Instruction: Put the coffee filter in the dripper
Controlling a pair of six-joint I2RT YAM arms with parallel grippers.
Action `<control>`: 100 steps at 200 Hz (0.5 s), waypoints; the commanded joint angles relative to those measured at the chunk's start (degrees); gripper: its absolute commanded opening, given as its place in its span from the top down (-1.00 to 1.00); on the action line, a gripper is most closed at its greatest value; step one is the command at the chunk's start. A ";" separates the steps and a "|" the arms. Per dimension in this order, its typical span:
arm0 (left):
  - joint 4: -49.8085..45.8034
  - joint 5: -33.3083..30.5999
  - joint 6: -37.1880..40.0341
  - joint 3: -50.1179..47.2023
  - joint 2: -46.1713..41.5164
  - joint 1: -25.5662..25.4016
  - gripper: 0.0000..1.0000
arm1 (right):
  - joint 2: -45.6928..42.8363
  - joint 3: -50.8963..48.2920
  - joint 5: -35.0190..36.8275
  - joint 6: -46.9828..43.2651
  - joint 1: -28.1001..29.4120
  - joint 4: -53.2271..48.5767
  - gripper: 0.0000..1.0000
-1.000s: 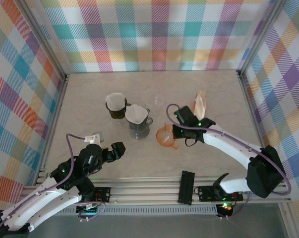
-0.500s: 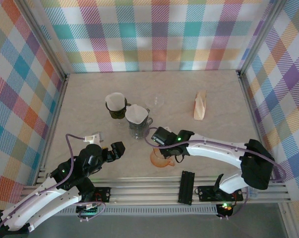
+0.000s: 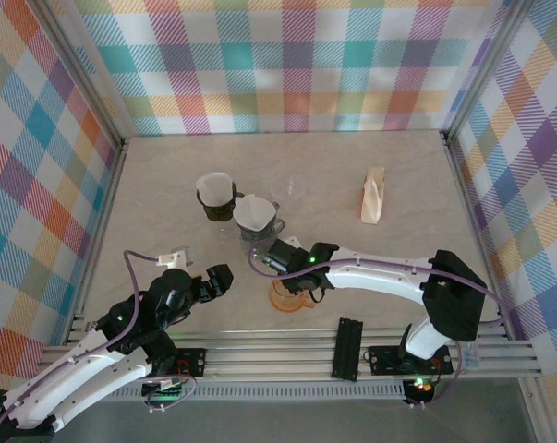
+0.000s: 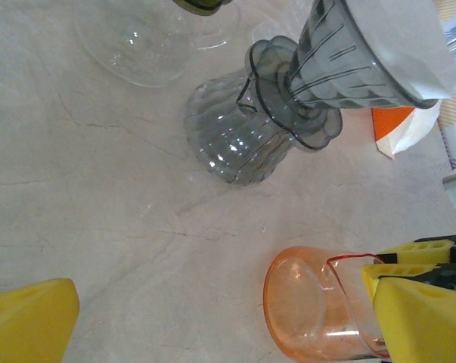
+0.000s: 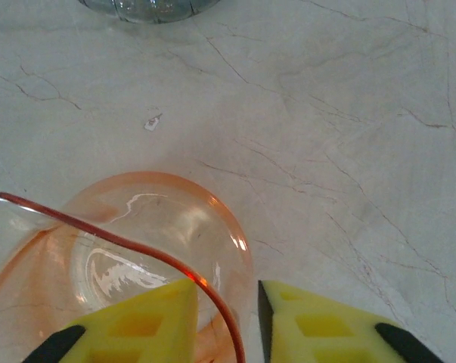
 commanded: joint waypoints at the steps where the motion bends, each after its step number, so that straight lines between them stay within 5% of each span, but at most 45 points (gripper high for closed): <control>1: 1.52 -0.04 -0.32 -0.60 0.23 0.55 -1.00 | -1.40 0.20 1.92 1.41 0.39 0.84 0.27; 62: 4.91 2.73 2.25 -0.86 0.06 0.59 -1.00 | -9.09 0.60 4.74 -1.29 -7.44 6.48 -0.23; 100: 3.51 1.95 2.16 -1.04 -1.61 0.51 -1.00 | -7.22 2.38 -9.38 -4.86 -21.30 16.67 -0.48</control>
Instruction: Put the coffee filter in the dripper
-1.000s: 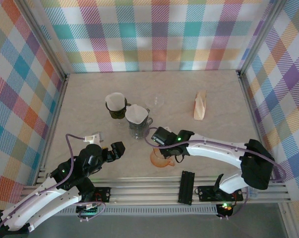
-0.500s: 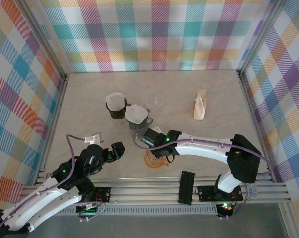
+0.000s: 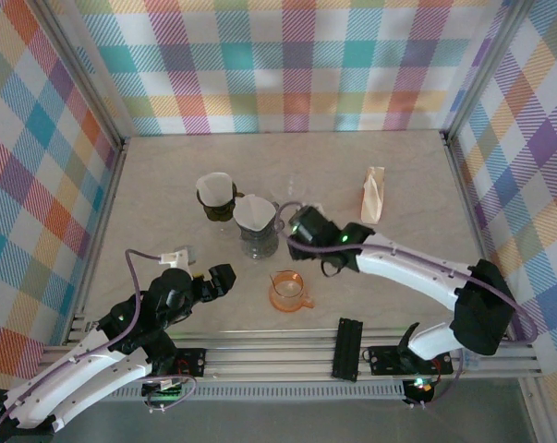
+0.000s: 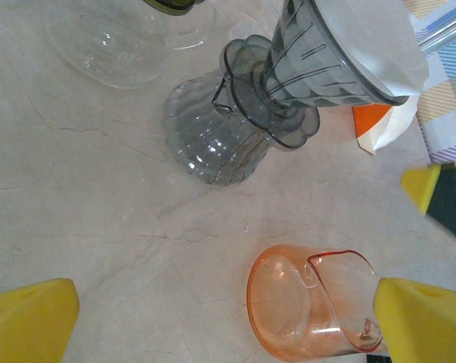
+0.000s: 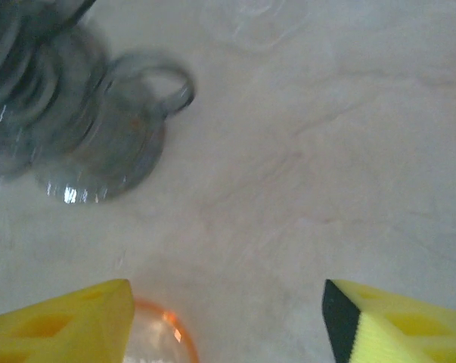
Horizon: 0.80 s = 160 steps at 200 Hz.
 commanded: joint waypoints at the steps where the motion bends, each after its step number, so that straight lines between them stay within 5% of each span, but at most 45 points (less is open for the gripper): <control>1: 0.60 0.25 0.95 -0.67 -1.57 0.51 -1.00 | 1.84 2.70 -8.74 -3.23 -6.80 8.41 -0.49; 61: 0.73 0.43 0.95 -1.01 -2.05 0.51 -1.00 | 20.86 18.17 -21.89 -3.78 -19.33 11.87 -0.54; 132: 0.85 -0.42 1.67 -1.36 -1.22 0.53 -1.00 | 36.22 32.57 -19.87 1.99 -21.41 6.85 -0.44; 160: 0.28 -1.11 1.96 -1.19 -1.09 0.46 -1.00 | 38.45 34.11 -19.55 3.00 -21.73 5.70 -0.19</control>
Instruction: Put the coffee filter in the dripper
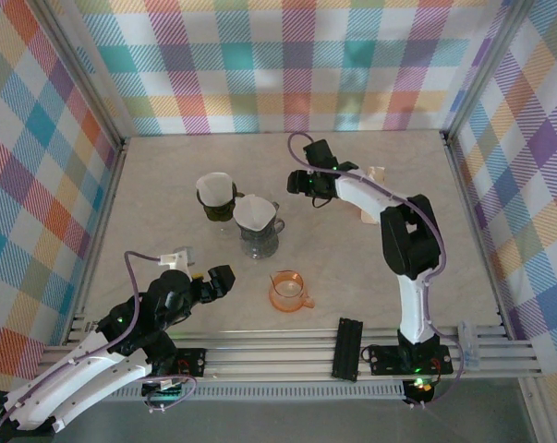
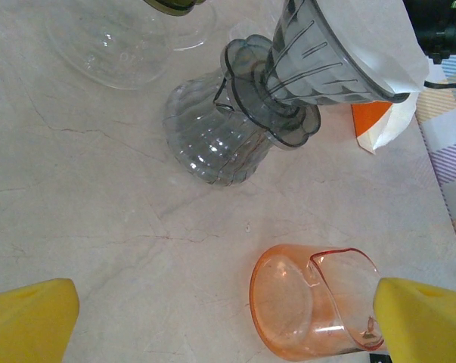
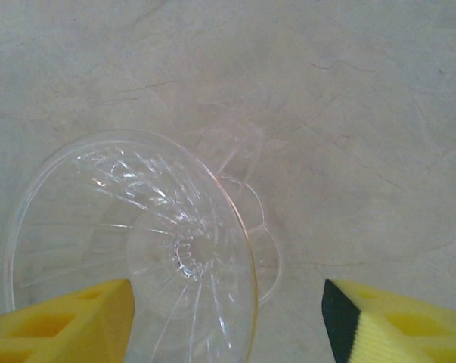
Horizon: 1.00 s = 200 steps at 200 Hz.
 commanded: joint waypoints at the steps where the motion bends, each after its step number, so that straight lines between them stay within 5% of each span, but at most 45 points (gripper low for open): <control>1: 0.31 -1.01 1.42 -0.38 0.11 0.48 -1.00 | 1.50 2.53 -0.14 1.92 -0.45 -2.02 -0.18; 113: -0.64 -0.35 1.75 -0.04 0.00 0.56 -1.00 | -5.14 -5.62 2.59 2.52 -2.04 -0.54 1.00; 200: -1.68 -0.56 1.49 1.02 -0.27 0.54 -1.00 | -29.62 -27.03 7.08 0.31 -4.61 -1.71 1.00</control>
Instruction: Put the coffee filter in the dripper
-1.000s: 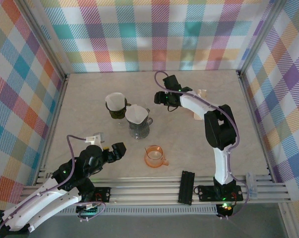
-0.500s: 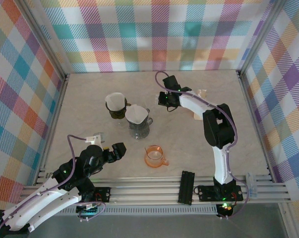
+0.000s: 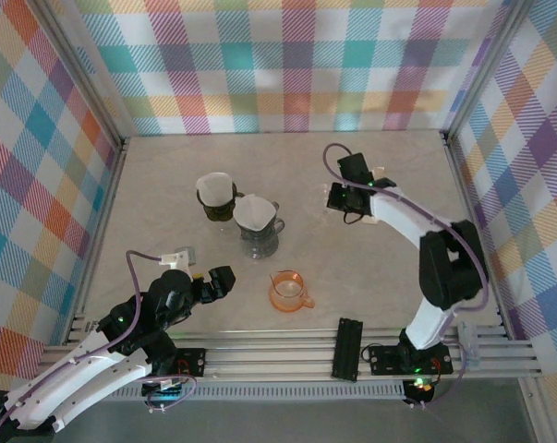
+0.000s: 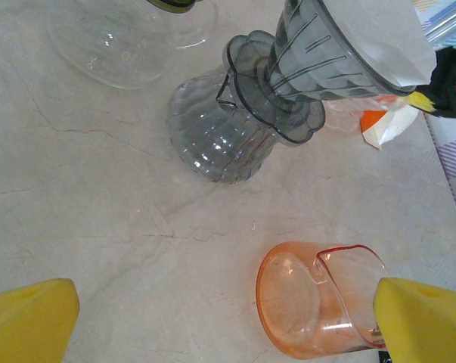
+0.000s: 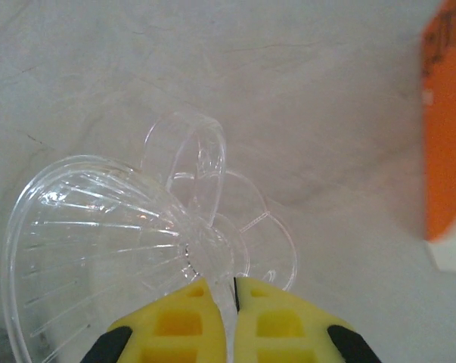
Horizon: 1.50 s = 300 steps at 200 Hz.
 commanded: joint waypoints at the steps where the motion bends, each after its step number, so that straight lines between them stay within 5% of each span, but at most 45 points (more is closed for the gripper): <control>1: -1.52 -0.52 0.32 1.06 -0.55 0.57 -1.00 | -7.70 -3.81 1.82 -1.20 0.44 -1.12 1.00; 53: -2.64 -0.77 0.19 1.51 -0.72 0.46 -1.00 | -24.31 -14.97 -4.47 -0.86 1.63 -5.79 1.00; 115: -2.30 -1.38 0.50 1.60 -0.11 0.57 -1.00 | -39.09 -16.41 -7.02 0.49 12.48 -16.87 1.00; 180: -2.58 -1.47 0.13 1.64 0.06 0.50 -1.00 | -32.59 -10.78 -9.56 3.59 25.53 -18.24 1.00; 300: -2.78 -1.67 -0.37 0.32 -0.76 0.52 -1.00 | -24.99 -9.53 -11.30 4.73 28.30 -14.20 1.00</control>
